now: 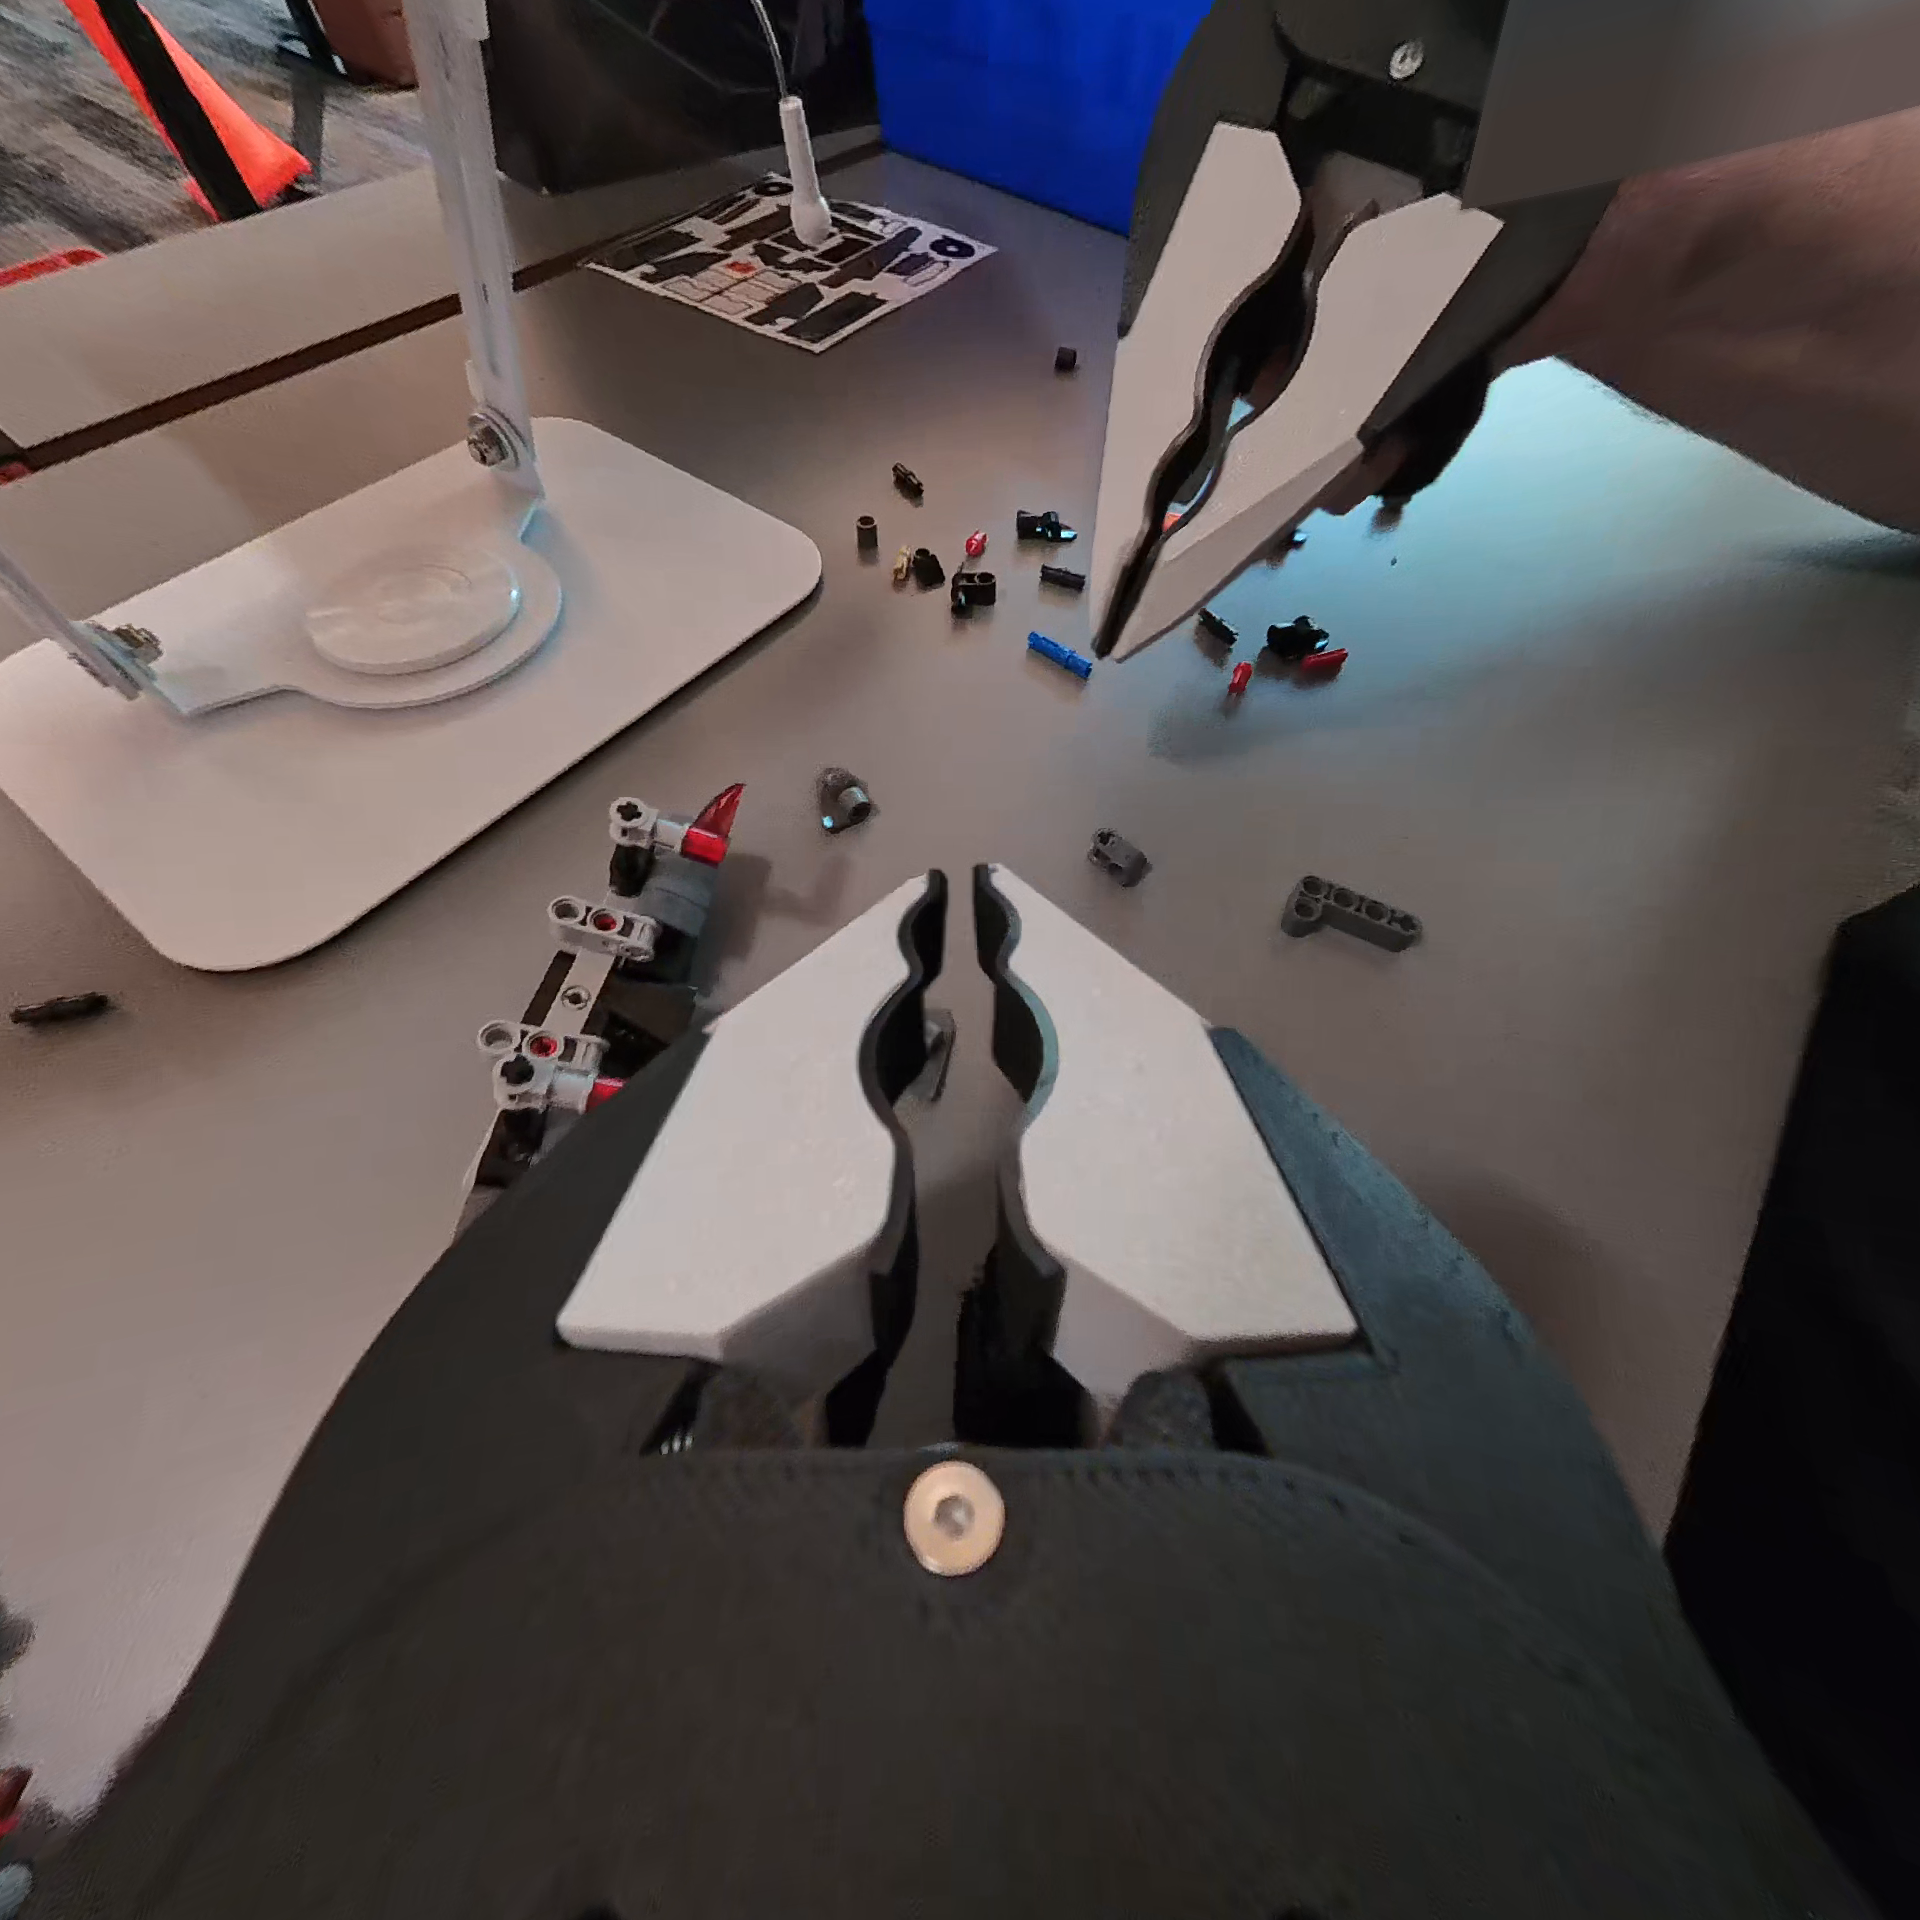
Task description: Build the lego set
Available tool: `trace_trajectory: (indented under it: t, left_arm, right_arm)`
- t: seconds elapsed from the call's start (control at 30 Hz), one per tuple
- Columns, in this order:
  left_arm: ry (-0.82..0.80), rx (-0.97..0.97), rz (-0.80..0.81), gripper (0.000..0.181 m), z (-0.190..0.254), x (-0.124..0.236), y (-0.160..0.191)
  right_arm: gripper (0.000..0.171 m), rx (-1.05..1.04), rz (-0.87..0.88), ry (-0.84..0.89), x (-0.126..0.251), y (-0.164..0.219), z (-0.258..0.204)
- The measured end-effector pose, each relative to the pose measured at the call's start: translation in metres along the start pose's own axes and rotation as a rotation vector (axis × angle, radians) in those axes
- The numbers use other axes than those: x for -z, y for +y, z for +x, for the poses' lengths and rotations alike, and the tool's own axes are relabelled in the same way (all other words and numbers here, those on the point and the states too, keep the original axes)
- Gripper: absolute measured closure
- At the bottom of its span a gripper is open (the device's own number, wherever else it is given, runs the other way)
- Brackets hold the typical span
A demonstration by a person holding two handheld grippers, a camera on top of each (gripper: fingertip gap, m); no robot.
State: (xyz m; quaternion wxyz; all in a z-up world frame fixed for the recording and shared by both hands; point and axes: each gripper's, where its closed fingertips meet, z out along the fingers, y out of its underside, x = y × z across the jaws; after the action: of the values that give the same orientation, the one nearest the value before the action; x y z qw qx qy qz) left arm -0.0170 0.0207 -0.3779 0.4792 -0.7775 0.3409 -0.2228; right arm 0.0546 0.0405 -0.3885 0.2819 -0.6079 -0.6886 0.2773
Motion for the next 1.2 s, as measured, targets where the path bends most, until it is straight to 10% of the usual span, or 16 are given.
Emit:
trace_trajectory:
  t: [0.3, 0.4, 1.2]
  left_arm:
    - [-0.038, 0.041, 0.091, 0.143, -0.013, 0.043, -0.012]
    - [-0.088, 0.048, 0.11, 0.134, -0.027, 0.06, -0.016]
    - [-0.169, 0.068, 0.109, 0.147, -0.034, 0.102, -0.01]
  right_arm:
    - [0.146, -0.054, 0.003, 0.036, 0.0, 0.0, 0.009]
    - [0.165, -0.046, 0.012, 0.061, 0.006, 0.0, 0.012]
    - [0.153, -0.329, 0.063, 0.296, 0.111, 0.072, 0.032]
